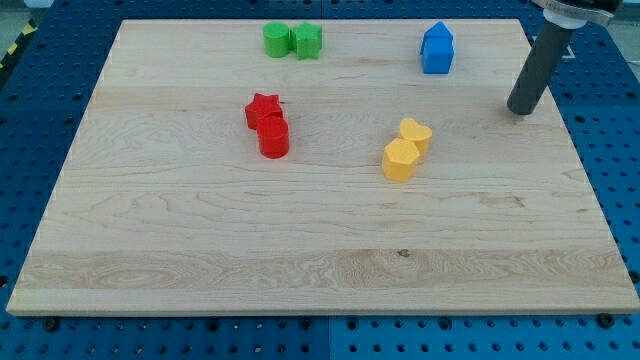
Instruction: Move the yellow hexagon up a bit
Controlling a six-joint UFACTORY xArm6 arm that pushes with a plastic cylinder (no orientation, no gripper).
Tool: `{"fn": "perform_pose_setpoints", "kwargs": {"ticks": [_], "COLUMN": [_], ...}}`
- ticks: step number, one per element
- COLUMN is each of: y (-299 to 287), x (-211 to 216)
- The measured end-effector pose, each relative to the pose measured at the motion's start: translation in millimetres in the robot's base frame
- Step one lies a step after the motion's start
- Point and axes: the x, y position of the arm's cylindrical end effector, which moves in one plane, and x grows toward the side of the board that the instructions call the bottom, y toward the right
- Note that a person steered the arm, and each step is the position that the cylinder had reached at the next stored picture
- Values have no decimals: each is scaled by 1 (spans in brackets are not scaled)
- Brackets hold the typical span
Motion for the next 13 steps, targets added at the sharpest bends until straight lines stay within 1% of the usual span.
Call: {"fn": "perform_pose_setpoints", "kwargs": {"ticks": [1,2,3,4,5,7,8,11,13], "y": [0,1,-9,-46,-99,-120,-151,-150,-184], "x": [0,15,51,82,100,106,117,104,104]}}
